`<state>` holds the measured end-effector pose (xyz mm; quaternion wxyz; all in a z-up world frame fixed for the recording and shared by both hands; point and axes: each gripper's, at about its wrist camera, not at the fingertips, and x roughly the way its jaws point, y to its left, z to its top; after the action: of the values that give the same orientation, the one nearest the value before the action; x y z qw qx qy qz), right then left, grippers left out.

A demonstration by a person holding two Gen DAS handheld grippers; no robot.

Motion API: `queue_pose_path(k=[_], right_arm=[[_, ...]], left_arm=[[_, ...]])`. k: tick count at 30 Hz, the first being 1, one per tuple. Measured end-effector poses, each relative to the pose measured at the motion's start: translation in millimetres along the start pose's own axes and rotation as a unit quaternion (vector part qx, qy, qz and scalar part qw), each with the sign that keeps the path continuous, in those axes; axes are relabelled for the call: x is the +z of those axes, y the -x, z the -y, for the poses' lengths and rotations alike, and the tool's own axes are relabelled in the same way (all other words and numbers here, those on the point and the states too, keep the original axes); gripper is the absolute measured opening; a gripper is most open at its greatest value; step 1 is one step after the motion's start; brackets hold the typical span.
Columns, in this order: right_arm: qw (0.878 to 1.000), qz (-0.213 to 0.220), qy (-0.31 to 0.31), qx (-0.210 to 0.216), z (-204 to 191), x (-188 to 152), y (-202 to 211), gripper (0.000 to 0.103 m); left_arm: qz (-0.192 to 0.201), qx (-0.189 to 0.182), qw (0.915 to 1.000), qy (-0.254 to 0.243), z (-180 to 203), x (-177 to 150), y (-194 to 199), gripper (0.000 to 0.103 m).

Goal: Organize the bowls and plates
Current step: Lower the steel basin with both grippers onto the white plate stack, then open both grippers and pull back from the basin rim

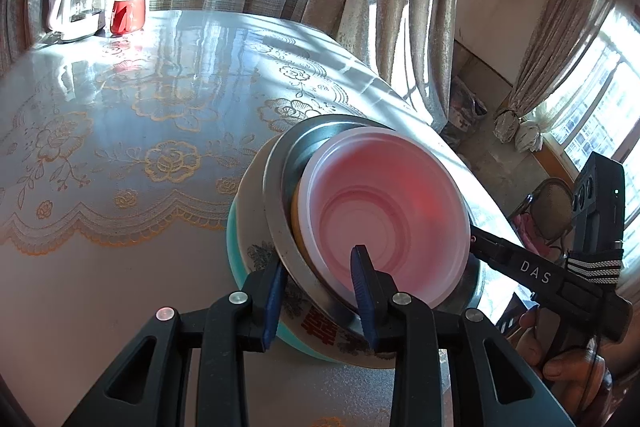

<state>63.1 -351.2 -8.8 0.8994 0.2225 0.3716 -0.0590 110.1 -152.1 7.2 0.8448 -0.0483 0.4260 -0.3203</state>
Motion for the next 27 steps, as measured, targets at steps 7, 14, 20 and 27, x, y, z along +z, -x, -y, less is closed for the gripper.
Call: queue_pose_path(k=[7, 14, 20, 27], right_arm=[[1.0, 0.0, -0.005, 0.005, 1.4, -0.5, -0.4, 0.027], [0.999, -0.01, -0.025, 0.023, 4.6, -2.1, 1.4, 0.024], [0.999, -0.018, -0.025, 0.031, 1.1, -6.2, 5.3, 0.024], [0.998, -0.031, -0.031, 0.044, -1.5, -6.0, 8.8, 0.024]], left_arm=[[0.01, -0.001, 0.9998, 0.014, -6.0, 2.2, 5.8, 0.035], [0.007, -0.01, 0.9999, 0.0, 1.8, 1.4, 5.5, 0.038], [0.005, -0.008, 0.9999, 0.007, -0.6, 4.0, 6.7, 0.039], [0.015, 0.006, 0.9998, 0.012, 2.4, 5.5, 10.2, 0.05]])
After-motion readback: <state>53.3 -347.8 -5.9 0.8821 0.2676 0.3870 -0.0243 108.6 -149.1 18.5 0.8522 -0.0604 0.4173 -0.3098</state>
